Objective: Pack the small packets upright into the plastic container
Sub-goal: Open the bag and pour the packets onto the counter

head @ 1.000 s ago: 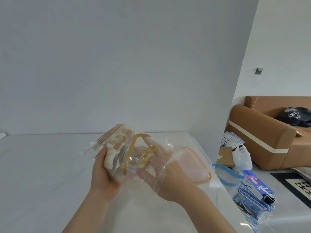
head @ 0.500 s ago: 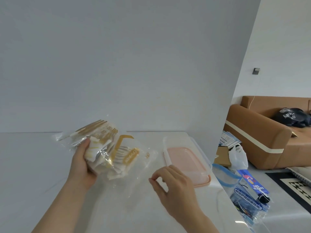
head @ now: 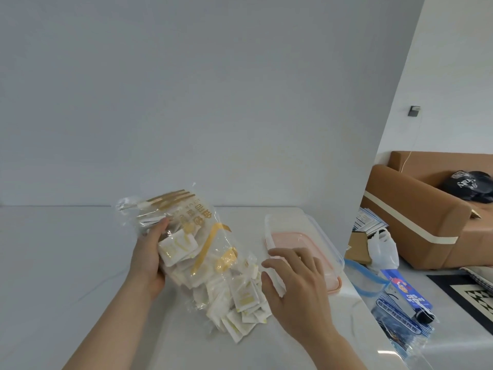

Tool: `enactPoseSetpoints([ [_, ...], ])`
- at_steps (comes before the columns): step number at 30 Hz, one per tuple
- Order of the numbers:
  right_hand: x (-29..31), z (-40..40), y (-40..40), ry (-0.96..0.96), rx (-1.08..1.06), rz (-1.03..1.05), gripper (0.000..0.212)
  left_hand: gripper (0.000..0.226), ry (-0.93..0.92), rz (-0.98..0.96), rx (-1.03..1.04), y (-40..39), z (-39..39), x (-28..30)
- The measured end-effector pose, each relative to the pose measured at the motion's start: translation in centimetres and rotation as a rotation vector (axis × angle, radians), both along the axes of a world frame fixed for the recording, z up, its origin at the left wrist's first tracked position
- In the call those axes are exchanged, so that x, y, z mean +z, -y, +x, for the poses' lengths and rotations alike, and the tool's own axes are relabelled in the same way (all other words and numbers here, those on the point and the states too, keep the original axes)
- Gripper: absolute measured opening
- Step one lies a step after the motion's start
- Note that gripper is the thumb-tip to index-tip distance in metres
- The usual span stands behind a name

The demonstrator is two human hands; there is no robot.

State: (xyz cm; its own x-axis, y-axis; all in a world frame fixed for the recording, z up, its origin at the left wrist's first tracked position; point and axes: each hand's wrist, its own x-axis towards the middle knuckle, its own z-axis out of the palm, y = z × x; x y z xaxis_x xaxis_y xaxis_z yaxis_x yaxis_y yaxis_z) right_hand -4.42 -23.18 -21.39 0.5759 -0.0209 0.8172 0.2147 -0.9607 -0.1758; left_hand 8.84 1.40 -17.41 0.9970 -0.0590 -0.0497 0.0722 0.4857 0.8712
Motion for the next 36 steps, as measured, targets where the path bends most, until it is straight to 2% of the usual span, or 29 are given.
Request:
enactPoseSetpoints([
  [3, -0.3, 0.1, 0.2, -0.089, -0.042, 0.0, 0.02, 0.02, 0.044, 0.016, 0.027, 0.3, -0.3, 0.7],
  [9, -1.5, 0.2, 0.6, -0.27, -0.096, -0.008, 0.026, 0.07, 0.118, 0.12, 0.078, 1.1, -0.8, 2.1],
  [10, -1.5, 0.1, 0.7, -0.285, -0.103, -0.009, 0.026, 0.072, 0.138, 0.14, 0.099, 1.2, -1.0, 2.3],
  [15, -1.6, 0.0, 0.4, -0.36, -0.121, -0.045, 0.026, 0.038, 0.323, 0.258, 0.141, 1.9, -2.0, 2.9],
  [19, -2.0, 0.0, 0.2, -0.398, -0.131, -0.072, 0.029, 0.039, 0.321, 0.294, 0.146, 2.2, -2.8, 3.6],
  [26, -1.8, 0.0, 0.4, -0.399, -0.141, -0.068, 0.025, 0.046, 0.444, 0.341, 0.069, 3.4, -4.3, 4.5],
  [36, -1.7, -0.1, 0.5, -0.408, -0.156, -0.053, 0.027, 0.047, 0.572, 0.406, 0.107, 4.1, -5.6, 5.2],
])
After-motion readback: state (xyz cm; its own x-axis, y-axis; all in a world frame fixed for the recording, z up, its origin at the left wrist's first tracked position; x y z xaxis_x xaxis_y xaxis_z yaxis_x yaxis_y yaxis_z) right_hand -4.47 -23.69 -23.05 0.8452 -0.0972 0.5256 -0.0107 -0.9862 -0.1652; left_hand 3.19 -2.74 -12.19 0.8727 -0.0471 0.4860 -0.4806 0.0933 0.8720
